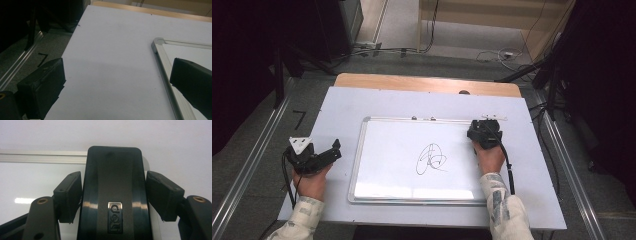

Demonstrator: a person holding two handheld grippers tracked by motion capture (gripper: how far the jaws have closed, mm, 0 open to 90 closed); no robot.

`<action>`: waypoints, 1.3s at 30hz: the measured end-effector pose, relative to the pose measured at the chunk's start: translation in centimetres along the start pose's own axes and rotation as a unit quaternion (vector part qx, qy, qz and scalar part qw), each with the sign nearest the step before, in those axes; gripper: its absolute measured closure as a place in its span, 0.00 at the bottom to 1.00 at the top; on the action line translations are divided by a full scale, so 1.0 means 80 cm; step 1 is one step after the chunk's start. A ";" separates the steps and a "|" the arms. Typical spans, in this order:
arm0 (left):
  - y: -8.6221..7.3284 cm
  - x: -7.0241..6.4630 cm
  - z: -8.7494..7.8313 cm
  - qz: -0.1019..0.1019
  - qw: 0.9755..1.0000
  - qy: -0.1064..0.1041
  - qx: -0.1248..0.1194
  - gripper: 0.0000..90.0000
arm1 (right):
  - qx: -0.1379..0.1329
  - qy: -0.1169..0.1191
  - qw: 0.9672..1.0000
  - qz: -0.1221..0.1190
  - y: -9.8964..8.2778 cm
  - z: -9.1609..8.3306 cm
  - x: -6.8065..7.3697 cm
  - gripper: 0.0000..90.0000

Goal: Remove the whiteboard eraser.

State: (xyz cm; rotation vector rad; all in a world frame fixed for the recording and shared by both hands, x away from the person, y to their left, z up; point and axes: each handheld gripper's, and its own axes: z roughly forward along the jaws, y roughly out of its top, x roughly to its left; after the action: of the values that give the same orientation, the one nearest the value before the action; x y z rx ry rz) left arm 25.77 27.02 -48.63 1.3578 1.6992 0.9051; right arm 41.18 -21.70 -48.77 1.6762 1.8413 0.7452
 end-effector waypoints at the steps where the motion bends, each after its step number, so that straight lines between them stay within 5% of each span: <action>1: 0.000 0.000 0.000 0.000 1.000 0.000 0.001 0.01 | 0.000 -0.001 1.000 -0.001 0.000 0.000 0.001 0.34; 4: 0.000 0.000 0.000 -0.001 1.000 0.000 0.000 0.01 | 0.003 0.000 1.000 -0.002 -0.001 0.000 0.002 0.41; 20: 0.000 0.002 0.001 -0.003 1.000 0.001 0.001 0.01 | -0.004 0.004 1.000 -0.022 -0.002 -0.008 0.001 0.43; 39: 0.000 0.002 0.001 -0.007 1.000 0.000 0.004 0.01 | -0.031 0.093 0.993 -0.060 -0.017 -0.078 0.007 0.43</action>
State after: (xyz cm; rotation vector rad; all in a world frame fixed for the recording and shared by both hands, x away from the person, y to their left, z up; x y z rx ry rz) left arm 25.83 27.20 -48.69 1.3491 1.7108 0.8914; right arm 35.72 -21.54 -45.35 1.4859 2.0035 0.9254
